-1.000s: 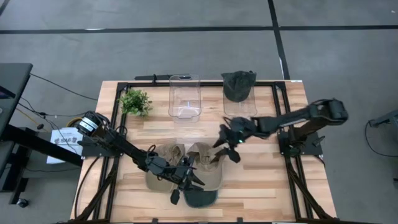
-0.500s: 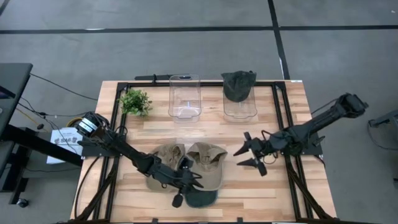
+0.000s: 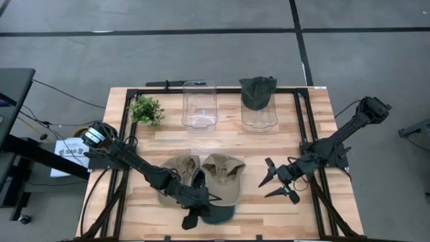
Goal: Pick & Place hat
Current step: Put the black cap into the right transparent bin
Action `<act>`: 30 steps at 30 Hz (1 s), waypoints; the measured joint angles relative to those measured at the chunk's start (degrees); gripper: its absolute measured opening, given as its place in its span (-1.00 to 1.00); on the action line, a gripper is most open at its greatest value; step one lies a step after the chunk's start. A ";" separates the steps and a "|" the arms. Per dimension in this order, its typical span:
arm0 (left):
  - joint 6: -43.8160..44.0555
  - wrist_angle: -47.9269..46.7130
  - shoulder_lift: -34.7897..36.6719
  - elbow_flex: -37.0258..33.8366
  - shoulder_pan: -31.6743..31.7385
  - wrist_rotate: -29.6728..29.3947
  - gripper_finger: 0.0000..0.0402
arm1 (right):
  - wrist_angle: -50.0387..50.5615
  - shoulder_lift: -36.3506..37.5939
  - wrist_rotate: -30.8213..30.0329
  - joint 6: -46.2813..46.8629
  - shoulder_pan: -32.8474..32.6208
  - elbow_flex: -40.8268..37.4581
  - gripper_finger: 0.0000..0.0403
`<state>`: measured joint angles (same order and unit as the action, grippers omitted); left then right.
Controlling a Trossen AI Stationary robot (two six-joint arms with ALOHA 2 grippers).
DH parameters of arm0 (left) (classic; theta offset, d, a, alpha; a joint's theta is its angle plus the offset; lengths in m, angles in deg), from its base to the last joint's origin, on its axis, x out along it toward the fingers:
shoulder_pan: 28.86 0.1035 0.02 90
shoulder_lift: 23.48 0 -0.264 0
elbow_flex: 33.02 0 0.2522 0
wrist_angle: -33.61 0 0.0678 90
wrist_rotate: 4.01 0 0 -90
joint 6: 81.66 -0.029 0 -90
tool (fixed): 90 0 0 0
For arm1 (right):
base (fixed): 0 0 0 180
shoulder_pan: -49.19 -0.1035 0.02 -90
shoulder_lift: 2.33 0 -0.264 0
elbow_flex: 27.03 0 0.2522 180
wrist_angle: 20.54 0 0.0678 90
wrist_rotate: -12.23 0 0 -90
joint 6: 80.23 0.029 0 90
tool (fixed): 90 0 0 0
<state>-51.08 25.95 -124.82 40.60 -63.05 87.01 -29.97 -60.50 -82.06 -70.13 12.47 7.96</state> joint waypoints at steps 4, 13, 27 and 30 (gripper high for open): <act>0.60 -2.63 0.00 0.00 -1.68 0.64 -0.62 | -0.03 -1.86 0.00 -0.01 -0.40 0.00 -0.10; -1.52 -4.00 0.00 -0.02 -3.68 -2.07 -0.62 | -0.16 -2.95 -0.42 -0.14 0.48 0.00 -0.15; -17.04 -3.88 0.00 -2.64 -3.22 -4.80 -0.62 | -1.09 -2.95 -0.68 -4.58 1.09 0.00 -0.18; -21.77 -4.13 0.00 -2.64 -3.22 -6.46 -0.62 | -2.39 -2.95 -0.70 -7.81 1.70 0.02 -0.20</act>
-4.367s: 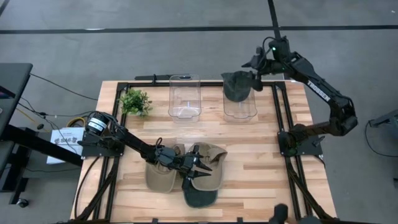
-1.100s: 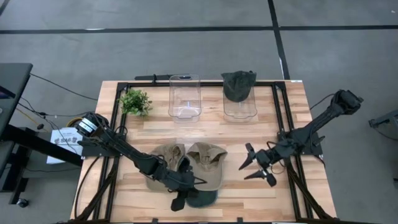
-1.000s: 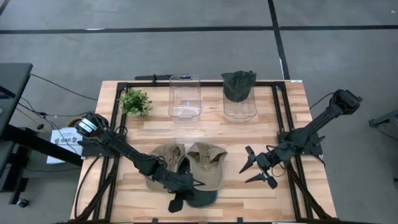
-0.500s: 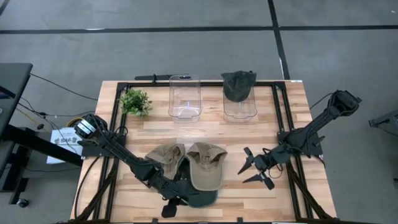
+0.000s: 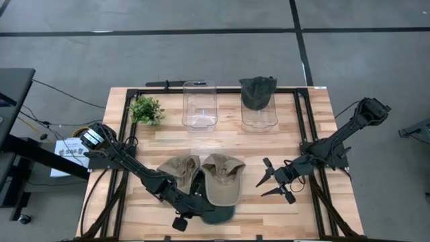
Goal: Pick & Place hat
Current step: Put the black cap into the right transparent bin
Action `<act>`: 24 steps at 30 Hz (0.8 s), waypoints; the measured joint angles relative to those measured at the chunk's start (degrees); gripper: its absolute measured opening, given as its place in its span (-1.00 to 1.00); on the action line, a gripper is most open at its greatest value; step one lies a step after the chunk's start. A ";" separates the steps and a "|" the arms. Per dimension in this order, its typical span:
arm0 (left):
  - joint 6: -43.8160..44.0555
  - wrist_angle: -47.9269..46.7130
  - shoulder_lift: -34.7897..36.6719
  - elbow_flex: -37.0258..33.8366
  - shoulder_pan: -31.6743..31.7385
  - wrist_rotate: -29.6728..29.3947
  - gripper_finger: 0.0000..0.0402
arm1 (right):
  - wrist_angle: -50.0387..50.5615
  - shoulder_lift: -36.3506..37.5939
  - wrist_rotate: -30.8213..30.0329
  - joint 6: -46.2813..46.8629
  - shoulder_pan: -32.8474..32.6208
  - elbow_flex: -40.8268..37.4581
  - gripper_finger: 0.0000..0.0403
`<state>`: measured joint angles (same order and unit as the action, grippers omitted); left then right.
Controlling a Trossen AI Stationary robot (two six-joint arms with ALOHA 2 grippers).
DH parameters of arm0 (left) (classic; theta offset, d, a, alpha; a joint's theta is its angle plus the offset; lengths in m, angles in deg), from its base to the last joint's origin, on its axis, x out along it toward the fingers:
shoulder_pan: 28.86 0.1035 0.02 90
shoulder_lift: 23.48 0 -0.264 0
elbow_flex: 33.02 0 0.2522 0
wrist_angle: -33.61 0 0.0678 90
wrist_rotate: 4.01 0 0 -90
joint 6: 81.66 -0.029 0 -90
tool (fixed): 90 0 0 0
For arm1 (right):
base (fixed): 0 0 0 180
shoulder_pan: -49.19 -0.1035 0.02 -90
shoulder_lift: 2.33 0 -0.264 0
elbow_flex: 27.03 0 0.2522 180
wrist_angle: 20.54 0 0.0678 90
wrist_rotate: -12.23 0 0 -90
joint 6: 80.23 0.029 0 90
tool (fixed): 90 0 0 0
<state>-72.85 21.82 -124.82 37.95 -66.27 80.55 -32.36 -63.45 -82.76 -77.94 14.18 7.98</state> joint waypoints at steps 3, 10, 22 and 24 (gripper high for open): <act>-2.41 -0.69 0.00 0.00 -0.04 -0.47 -0.62 | -0.41 0.00 -0.02 -2.95 0.74 0.00 -0.22; -2.61 -1.29 0.00 0.00 -0.50 -0.56 -0.62 | -0.29 0.00 -0.02 -4.33 3.30 0.00 -0.27; -0.59 -1.07 0.00 0.00 -0.94 -2.08 -0.62 | -8.42 -3.66 -0.04 1.30 10.36 0.03 -0.29; -0.63 -1.09 0.00 0.00 -0.94 -2.14 -0.62 | -10.91 -6.21 -0.11 4.82 10.29 0.07 -0.30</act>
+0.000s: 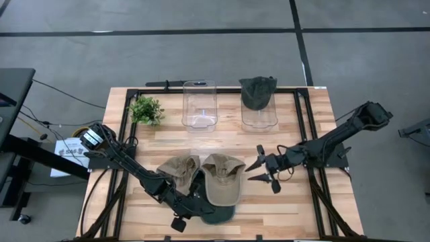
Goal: Pick & Place hat
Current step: Put the black cap into the right transparent bin
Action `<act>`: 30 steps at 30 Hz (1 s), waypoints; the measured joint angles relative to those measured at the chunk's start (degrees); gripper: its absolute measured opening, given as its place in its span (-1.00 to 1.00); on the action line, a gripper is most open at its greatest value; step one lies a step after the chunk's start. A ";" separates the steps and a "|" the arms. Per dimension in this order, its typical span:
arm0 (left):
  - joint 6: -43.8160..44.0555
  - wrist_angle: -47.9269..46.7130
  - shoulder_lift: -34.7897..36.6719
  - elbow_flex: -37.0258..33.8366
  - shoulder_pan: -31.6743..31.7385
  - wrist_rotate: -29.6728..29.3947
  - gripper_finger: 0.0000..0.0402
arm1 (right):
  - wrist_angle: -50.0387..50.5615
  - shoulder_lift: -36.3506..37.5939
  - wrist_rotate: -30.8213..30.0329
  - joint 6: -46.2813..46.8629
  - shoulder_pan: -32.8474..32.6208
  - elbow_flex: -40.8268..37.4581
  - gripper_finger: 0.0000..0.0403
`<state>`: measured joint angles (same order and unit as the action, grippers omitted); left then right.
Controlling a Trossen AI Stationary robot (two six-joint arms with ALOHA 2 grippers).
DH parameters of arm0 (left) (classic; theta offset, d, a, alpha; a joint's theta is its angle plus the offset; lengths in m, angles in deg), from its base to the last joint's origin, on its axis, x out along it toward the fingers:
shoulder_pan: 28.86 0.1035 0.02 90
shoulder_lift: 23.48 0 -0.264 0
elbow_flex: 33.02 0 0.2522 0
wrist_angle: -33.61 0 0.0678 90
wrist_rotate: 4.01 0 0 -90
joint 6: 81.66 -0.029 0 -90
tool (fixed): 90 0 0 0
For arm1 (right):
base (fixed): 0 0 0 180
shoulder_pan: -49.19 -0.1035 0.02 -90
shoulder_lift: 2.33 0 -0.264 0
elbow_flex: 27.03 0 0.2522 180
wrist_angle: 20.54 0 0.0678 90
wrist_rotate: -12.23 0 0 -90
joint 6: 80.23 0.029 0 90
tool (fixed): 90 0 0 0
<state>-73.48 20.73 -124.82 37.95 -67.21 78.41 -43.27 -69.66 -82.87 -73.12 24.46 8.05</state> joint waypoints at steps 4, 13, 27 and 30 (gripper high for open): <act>-0.70 -3.14 0.97 0.00 0.02 0.18 -0.62 | -6.18 -6.19 0.05 5.29 -1.68 -0.02 -0.32; -2.47 -18.98 5.97 0.00 -1.36 -1.43 -0.62 | -17.60 -15.08 0.15 6.14 -3.47 0.02 -0.34; -17.25 -18.14 6.08 0.00 -1.48 -7.71 -0.62 | -19.87 -15.37 0.13 6.45 -2.08 0.04 -0.34; -20.70 -15.41 6.08 0.00 -1.40 -9.01 -0.62 | -19.85 -15.37 -0.02 6.45 -2.54 0.04 -0.34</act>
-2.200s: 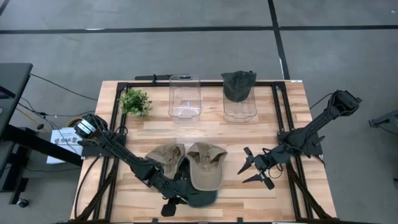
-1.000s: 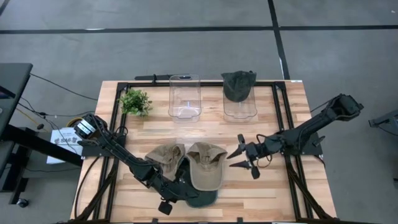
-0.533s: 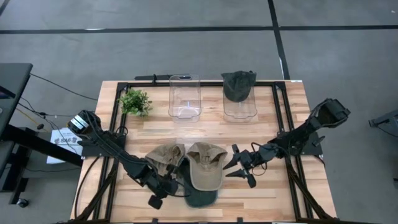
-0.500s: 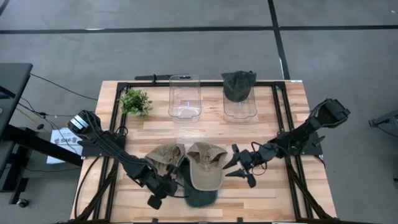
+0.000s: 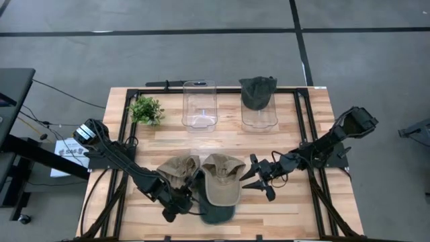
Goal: Pick & Place hat
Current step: Put the black cap into the right transparent bin
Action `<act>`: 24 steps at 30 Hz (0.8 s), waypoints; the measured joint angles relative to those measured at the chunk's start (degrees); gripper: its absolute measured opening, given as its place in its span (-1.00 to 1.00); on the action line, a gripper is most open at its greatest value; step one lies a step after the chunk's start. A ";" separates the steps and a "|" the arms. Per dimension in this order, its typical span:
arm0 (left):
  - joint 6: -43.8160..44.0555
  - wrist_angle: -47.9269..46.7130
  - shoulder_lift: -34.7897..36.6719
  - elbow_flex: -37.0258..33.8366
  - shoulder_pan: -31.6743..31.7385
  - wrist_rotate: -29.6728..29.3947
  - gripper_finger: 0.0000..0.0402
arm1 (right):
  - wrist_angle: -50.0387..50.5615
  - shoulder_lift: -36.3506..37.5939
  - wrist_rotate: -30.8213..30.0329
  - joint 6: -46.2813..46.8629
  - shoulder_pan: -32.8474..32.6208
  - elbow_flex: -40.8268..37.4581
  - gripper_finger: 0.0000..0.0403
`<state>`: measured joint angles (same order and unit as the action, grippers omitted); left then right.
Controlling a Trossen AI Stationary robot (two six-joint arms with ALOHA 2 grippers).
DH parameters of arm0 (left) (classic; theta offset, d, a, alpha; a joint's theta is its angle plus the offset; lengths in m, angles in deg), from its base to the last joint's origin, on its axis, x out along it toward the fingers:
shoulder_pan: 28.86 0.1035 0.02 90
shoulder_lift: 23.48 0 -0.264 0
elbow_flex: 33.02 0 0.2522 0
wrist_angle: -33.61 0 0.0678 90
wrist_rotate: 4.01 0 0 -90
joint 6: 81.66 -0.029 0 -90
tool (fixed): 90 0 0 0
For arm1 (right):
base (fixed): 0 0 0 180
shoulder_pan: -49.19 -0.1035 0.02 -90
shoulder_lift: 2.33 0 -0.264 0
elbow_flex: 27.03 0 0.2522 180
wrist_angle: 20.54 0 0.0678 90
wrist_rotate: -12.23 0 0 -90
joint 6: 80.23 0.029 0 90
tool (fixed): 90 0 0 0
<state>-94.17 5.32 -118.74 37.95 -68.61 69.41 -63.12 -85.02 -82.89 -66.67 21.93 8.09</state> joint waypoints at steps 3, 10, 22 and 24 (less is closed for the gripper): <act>-4.23 2.99 -0.22 0.00 -0.02 -0.49 -0.62 | 0.01 0.00 -1.19 0.02 -0.87 0.00 -0.34; -6.69 3.93 -1.25 -0.52 0.85 -1.20 -0.62 | 0.16 0.00 -3.68 0.02 -2.80 0.00 -0.33; -6.56 5.91 -4.83 -0.72 2.66 -0.88 -0.62 | 0.52 -0.02 -4.04 -0.11 -3.02 0.00 -0.33; -6.41 5.88 -4.83 -0.72 2.62 -0.55 -0.62 | 0.52 -0.02 -4.04 -0.11 -3.02 0.00 -0.33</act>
<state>-100.59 11.21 -123.57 37.23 -65.99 68.86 -62.59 -85.04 -86.93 -66.78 18.91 8.09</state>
